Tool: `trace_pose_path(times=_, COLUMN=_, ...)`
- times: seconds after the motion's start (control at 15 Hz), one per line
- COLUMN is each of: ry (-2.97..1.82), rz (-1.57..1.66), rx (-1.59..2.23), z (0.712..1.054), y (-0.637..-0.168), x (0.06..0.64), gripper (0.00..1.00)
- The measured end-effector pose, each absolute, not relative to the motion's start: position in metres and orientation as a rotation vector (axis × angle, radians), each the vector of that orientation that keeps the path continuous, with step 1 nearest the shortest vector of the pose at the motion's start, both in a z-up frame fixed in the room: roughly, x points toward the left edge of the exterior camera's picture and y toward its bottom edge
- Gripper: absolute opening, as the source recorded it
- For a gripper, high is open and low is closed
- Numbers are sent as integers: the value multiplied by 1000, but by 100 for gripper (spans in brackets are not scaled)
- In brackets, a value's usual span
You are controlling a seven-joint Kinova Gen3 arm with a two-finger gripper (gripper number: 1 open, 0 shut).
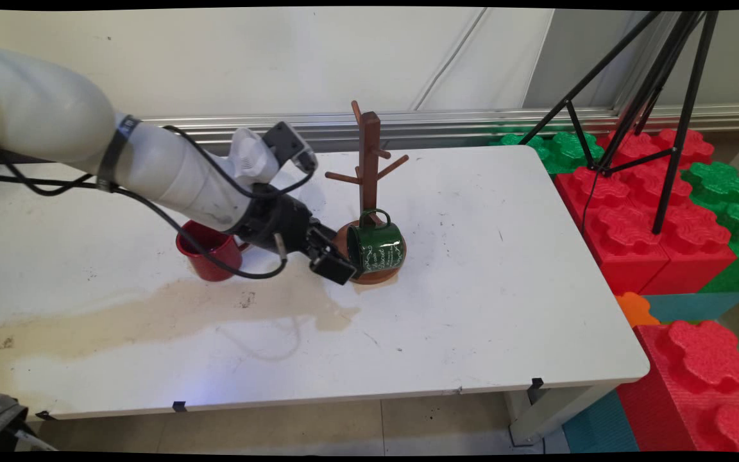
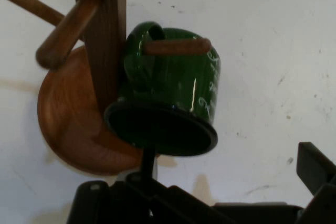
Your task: Pick up the green mug from the rack
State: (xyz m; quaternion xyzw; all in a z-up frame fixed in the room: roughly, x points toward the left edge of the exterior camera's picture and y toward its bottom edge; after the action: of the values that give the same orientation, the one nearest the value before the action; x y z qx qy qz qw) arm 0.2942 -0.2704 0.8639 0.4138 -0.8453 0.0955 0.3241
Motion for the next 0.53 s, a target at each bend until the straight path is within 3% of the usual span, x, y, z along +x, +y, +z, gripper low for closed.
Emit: trace_pose_path(times=0.53, ry=-2188, rz=258, rx=1160, z=850, y=-284, x=273, gripper=100)
